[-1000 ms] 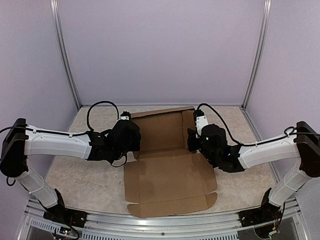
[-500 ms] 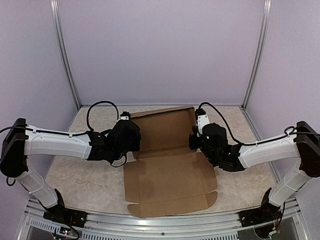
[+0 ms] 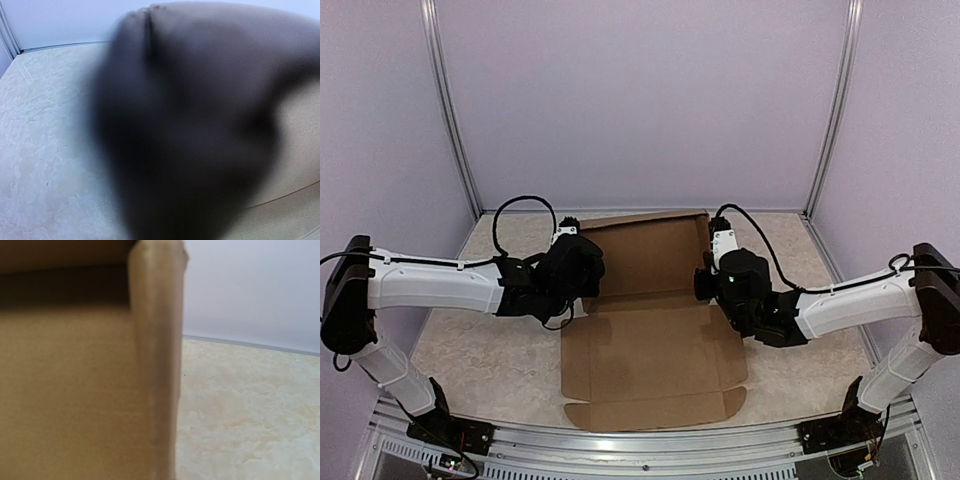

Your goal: Fold the paper box

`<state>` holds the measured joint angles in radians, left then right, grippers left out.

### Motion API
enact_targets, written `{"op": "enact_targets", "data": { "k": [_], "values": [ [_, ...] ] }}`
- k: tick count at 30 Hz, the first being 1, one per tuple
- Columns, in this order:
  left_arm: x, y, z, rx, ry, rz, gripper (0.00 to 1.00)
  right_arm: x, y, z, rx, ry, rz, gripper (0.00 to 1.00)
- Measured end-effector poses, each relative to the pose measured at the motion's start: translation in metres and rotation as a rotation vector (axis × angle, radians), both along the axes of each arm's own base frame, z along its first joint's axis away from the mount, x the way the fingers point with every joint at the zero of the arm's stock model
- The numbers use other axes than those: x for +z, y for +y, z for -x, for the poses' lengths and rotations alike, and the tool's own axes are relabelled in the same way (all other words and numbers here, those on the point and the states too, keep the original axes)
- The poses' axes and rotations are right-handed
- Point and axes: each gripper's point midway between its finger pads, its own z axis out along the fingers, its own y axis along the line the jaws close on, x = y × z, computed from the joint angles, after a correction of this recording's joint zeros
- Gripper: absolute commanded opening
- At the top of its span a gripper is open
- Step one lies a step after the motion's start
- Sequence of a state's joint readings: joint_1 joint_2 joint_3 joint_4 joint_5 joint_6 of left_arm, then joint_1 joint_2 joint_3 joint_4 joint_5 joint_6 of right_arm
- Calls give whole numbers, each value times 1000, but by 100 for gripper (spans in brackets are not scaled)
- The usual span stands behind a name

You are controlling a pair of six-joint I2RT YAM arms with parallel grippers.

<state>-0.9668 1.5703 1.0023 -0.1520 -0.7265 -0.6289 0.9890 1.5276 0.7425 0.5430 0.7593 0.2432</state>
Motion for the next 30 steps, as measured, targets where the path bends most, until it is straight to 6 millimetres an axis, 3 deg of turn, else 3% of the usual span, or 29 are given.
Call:
{"op": "enact_targets", "data": {
  "k": [16, 26, 30],
  "values": [
    [-3, 3, -5, 41, -10, -33, 0, 9, 3, 17, -26, -14, -8, 0],
    [-8, -6, -6, 9, 4, -50, 44, 5, 4, 18, -32, -18, 16, 0],
    [-9, -10, -5, -23, 12, -61, 57, -2, 9, 16, -30, -17, 31, 0]
  ]
}}
